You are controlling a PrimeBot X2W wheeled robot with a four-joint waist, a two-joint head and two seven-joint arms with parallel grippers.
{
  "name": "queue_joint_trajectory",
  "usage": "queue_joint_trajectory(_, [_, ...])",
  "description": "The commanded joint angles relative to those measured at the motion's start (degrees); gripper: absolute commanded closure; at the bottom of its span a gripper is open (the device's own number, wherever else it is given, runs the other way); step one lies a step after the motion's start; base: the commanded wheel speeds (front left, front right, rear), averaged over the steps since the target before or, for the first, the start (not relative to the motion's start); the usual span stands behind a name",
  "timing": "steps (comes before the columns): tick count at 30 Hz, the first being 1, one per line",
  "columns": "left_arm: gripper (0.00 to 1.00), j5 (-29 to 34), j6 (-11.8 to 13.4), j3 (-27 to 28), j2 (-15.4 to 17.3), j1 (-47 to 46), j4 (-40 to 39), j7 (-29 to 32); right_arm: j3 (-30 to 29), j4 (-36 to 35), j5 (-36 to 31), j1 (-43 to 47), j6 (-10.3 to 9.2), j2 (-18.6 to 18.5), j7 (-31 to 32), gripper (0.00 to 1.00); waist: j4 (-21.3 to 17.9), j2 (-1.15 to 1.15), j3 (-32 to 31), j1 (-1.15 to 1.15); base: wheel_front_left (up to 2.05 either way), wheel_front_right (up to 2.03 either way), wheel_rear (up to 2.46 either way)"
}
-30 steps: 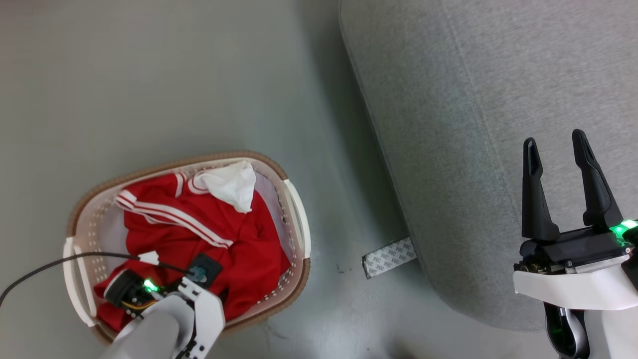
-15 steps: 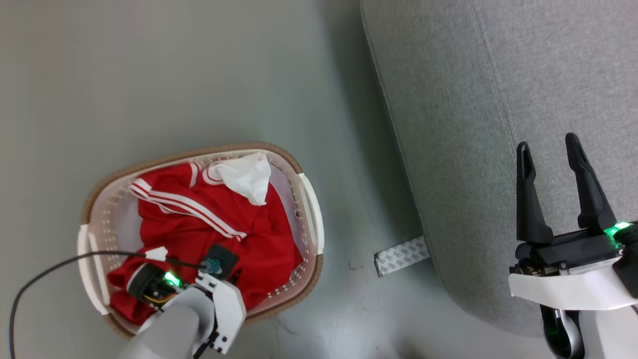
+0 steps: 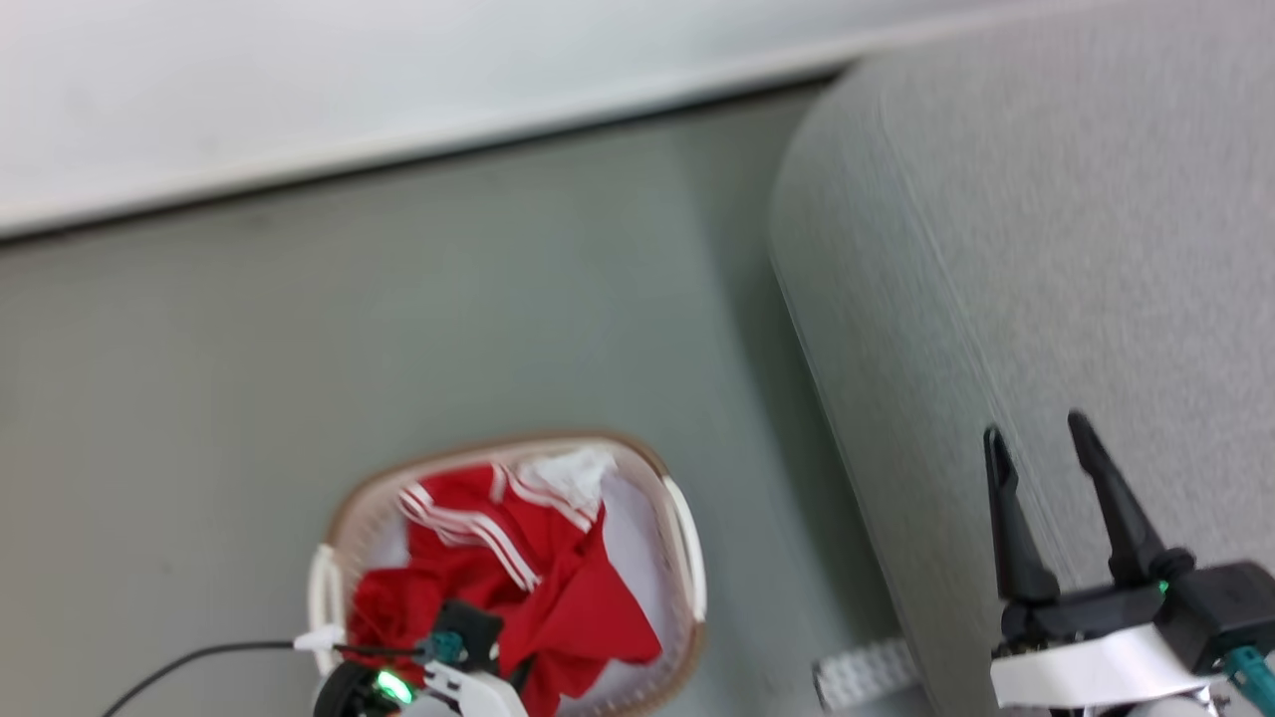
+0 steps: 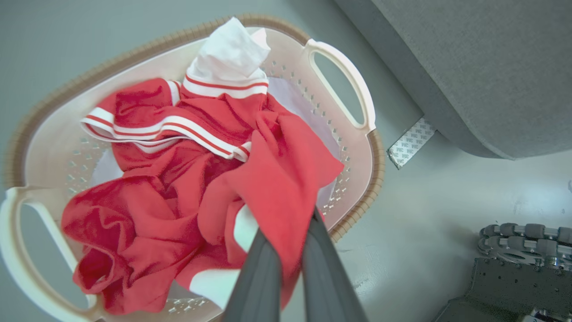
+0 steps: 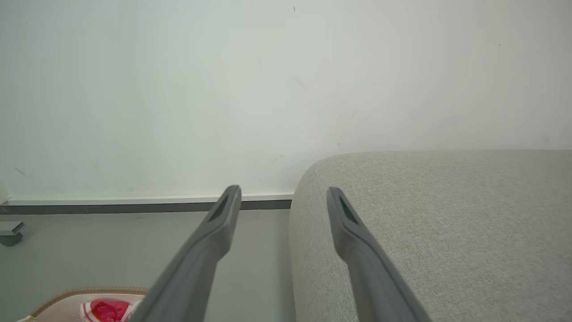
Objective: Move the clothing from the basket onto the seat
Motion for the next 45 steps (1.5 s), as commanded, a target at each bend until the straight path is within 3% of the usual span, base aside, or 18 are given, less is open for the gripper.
queue_joint_trajectory(1, [1.0,-0.9,-0.1,-0.4,0.0,1.4,-0.8,-0.1,-0.2,0.6,-0.2,1.5,-0.12,-0.2,0.0,0.0,4.7,0.0,-8.2,0.01,0.0,0.0,0.0])
queue_joint_trajectory(10, [1.0,-5.5,-0.1,-2.4,1.3,3.4,-7.8,0.1,-0.9,2.0,-0.9,5.5,-0.13,-0.2,0.0,0.0,8.9,0.0,-15.8,0.01,0.0,0.0,0.0])
queue_joint_trajectory(18, [1.0,-8.1,0.0,-2.5,4.3,3.3,-19.1,3.1,-1.3,2.6,-1.2,8.2,-0.13,-0.2,0.0,0.0,11.5,0.0,-20.0,0.01,0.0,0.0,0.0])
queue_joint_trajectory(33, [1.0,-10.6,8.5,4.0,13.4,2.5,-52.3,13.1,-0.5,2.8,-1.5,10.7,-0.12,-0.2,0.0,0.0,12.4,0.0,-24.0,0.01,0.0,0.0,0.0])
queue_joint_trajectory(45, [1.0,-9.7,11.3,5.7,16.6,-1.4,-63.1,18.8,2.8,1.2,-3.4,9.8,-0.12,-0.2,0.0,0.0,11.4,0.0,-24.7,0.01,0.0,0.0,0.0])
